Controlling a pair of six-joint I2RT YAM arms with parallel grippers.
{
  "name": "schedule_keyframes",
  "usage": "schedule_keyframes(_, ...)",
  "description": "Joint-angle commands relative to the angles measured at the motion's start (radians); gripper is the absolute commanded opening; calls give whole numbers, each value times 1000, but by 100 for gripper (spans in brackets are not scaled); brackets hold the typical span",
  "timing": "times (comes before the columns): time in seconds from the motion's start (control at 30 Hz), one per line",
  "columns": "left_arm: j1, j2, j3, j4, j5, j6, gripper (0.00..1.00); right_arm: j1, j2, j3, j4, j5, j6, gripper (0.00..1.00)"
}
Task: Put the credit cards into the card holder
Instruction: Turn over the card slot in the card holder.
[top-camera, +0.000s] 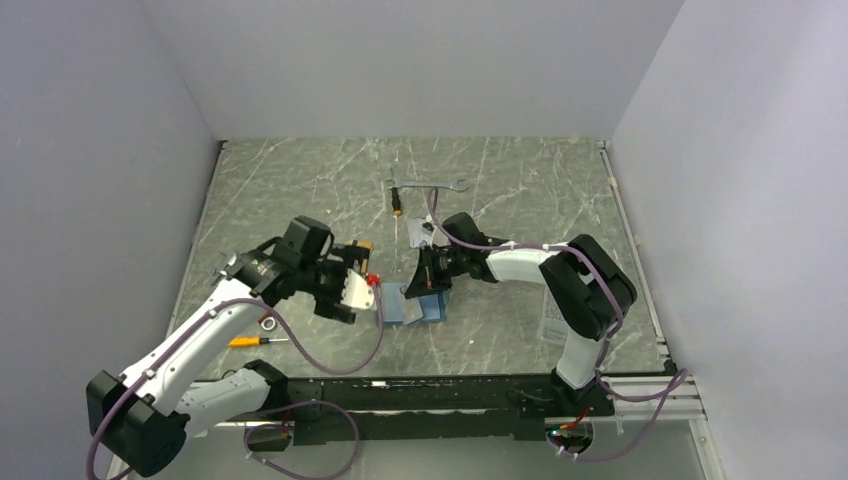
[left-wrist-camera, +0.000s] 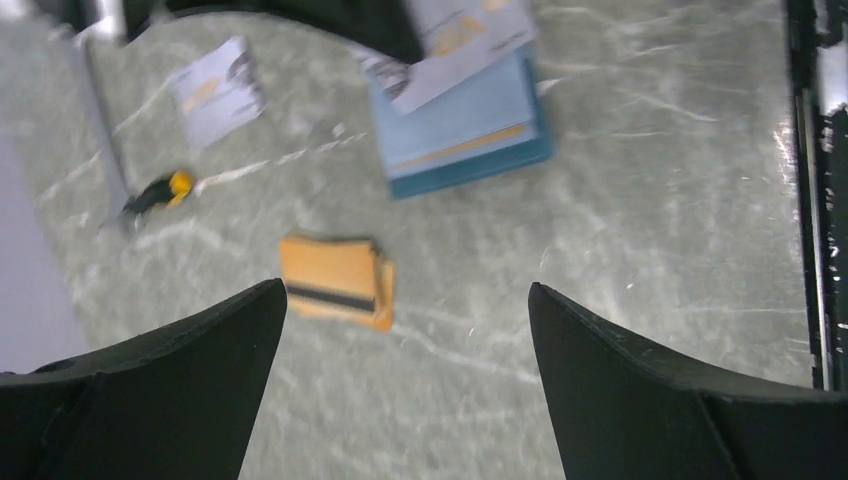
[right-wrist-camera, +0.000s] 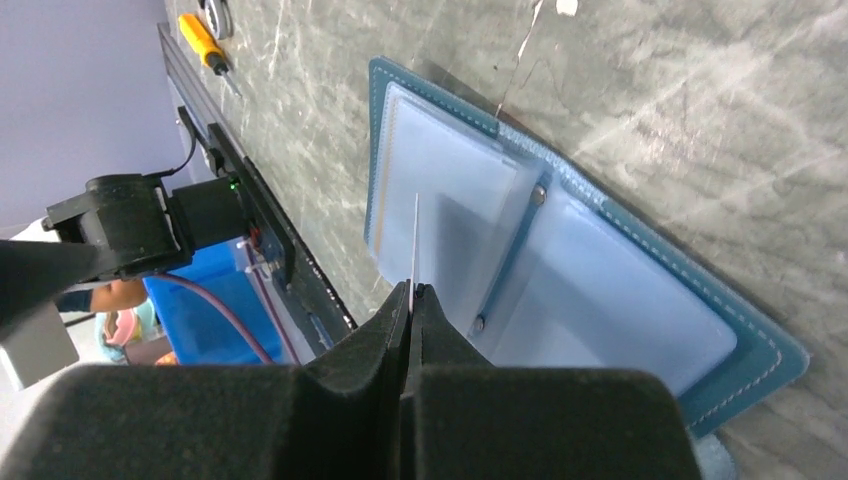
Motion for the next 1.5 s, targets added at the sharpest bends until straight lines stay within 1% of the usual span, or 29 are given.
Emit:
schedule_keyframes(0.0, -32, -32, -174, 162, 211, 236, 96, -12, -72, -19, 46, -4, 16, 0)
schedule_keyframes(0.1, -63, -27, -273, 266, 218, 358, 89, -29, -78, -29, 59, -9, 24, 0)
schedule_keyframes(0.2, -89, 32, -301, 323, 201, 432, 82, -48, -86, -50, 74, -14, 29, 0)
schedule_keyframes(0.3, -120, 106, -274, 368, 173, 425, 71, -77, -107, -82, 85, -11, 27, 0)
schedule_keyframes(0.43, -162, 219, -210, 341, 135, 446, 60, -126, -130, -134, 133, -18, 42, 0)
schedule_keyframes(0.47, -167, 247, -197, 329, 122, 465, 57, -132, -131, -144, 149, -23, 48, 0)
schedule_keyframes(0.63, -172, 345, -172, 316, 56, 541, 37, -136, -109, -160, 229, -55, 83, 0)
schedule_keyframes(0.83, -172, 383, -208, 328, 4, 615, 32, -138, -75, -168, 268, -65, 100, 0)
schedule_keyframes(1.03, -171, 401, -223, 331, -21, 642, 32, -136, -57, -175, 289, -46, 113, 0)
schedule_keyframes(1.17, -171, 398, -256, 353, -35, 655, 32, -128, -54, -171, 266, -20, 98, 0)
schedule_keyframes(1.27, -176, 396, -272, 383, -40, 638, 32, -116, -54, -161, 239, 6, 83, 0)
schedule_keyframes(1.4, -192, 413, -257, 392, -52, 581, 31, -110, -51, -168, 253, 21, 98, 0)
schedule_keyframes(1.47, -199, 416, -260, 391, -60, 576, 30, -109, -53, -177, 265, 33, 110, 0)
